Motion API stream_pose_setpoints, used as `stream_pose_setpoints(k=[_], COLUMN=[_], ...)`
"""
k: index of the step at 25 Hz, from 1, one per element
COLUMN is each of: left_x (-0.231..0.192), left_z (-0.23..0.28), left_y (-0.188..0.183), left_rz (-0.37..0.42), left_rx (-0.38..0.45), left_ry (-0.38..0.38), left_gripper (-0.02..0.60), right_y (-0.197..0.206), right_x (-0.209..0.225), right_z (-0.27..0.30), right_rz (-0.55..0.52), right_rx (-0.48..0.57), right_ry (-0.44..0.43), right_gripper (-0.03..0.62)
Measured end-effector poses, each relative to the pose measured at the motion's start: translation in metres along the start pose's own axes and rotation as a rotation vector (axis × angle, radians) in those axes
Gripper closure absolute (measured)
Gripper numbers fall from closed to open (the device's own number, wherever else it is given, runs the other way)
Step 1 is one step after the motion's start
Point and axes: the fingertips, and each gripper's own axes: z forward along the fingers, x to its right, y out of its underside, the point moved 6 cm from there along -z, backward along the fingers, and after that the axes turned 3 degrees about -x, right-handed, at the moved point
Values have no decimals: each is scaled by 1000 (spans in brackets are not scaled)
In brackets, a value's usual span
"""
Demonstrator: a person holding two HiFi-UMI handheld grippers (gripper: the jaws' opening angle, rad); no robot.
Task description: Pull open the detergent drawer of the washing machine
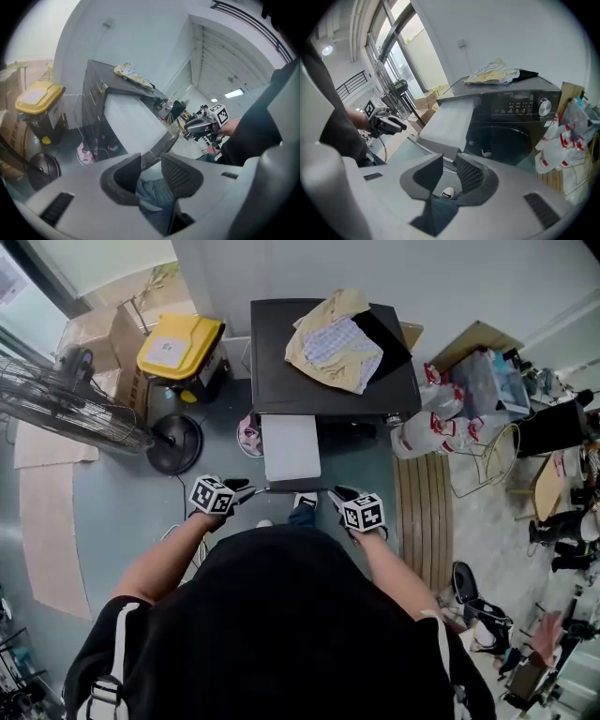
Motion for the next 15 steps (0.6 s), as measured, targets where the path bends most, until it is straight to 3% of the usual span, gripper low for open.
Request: stream_pose_setpoints(k=[6,15], left_x=[10,8], left_z=[-18,-58], left_y=[-29,-75], left_rz=[71,80], left_rx=[79,240], left_ry=[-7,-42], left_gripper=[442,442], right_y=[-25,-66], right_x=[0,-13], right_z=[-20,-48], right_rz=[9,-28], right_rx=[99,225], right_ry=[47,89], right_gripper=[502,502])
